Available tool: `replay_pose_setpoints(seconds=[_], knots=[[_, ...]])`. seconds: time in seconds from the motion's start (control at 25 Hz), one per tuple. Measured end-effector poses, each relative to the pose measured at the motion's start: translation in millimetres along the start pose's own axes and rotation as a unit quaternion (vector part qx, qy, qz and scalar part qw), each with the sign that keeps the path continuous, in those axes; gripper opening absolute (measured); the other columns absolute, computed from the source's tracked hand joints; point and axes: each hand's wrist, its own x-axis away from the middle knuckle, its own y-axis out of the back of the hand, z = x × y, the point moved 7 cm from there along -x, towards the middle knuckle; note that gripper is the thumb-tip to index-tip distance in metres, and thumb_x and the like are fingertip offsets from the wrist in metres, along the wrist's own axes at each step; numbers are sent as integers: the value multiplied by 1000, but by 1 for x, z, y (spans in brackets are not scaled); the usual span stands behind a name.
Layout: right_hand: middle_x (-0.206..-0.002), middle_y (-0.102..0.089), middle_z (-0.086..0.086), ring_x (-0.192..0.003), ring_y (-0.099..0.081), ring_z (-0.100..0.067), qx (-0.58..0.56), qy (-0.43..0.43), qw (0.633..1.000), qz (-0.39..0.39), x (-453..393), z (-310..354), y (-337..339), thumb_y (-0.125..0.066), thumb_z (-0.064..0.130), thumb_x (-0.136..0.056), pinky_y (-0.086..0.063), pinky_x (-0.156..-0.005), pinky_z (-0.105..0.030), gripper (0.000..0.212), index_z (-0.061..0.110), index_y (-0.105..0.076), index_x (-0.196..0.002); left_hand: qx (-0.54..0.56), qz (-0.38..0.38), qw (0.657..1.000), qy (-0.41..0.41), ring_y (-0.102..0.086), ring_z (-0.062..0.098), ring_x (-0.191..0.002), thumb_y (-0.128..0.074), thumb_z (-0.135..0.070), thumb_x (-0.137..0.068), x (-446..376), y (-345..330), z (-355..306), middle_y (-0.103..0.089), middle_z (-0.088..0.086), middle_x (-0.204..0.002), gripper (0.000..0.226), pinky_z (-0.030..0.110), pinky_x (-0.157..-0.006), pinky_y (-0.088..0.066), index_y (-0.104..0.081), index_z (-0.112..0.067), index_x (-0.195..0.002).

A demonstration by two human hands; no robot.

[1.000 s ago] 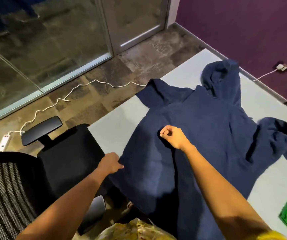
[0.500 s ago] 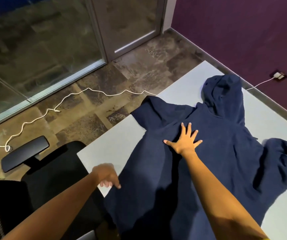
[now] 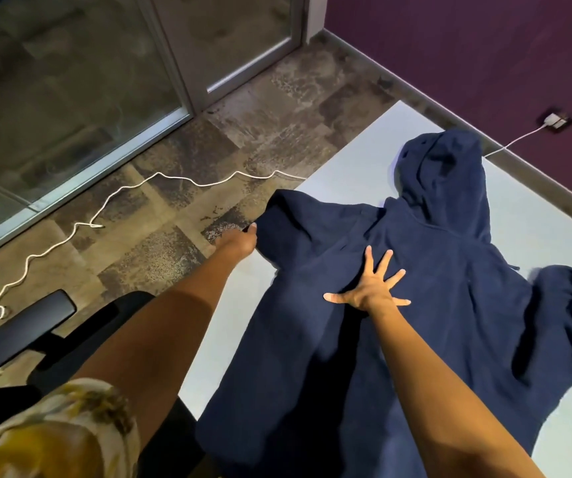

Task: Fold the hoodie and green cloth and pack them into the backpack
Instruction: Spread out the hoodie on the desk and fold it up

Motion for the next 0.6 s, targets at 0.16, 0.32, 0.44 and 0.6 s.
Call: replay_pose_setpoints(seconds=[0.16,0.32,0.44,0.6], knots=[[-144,54,10,-142,37,-38,-6,3,1000,6,-1,2,-1,-88,69,-41,-5,-100,-85,160,48,36,-141,84,64,994,26,-36,36,-142,-26,-63,-99,-20,-16,-1,-32,18,-158,79,46,-116,-31,-35,-4,-150],[-143,56,9,-141,37,-40,-8,-2,1000,9,-3,3,3,-91,65,-38,-4,-98,-86,164,49,38,-139,291,101,951,22,-54,23,-91,-39,-20,-104,-27,-11,-26,-58,15,-128,32,27,-75,-44,-60,3,-114],[-139,60,7,-140,38,-42,-11,-8,1000,16,-5,5,5,-93,63,-33,-5,-97,-87,170,49,41,-137,473,106,872,62,-56,18,-73,-38,-2,-95,-23,5,-39,-60,10,-91,23,21,-70,-48,-55,-6,-80],[-140,59,5,-139,38,-44,-12,5,1000,9,-5,5,7,-93,64,-31,-3,-96,-87,172,47,42,-137,699,131,703,28,-67,30,-104,-55,-16,-86,-8,28,-64,-69,11,-111,25,36,-100,-50,-65,-5,-105]])
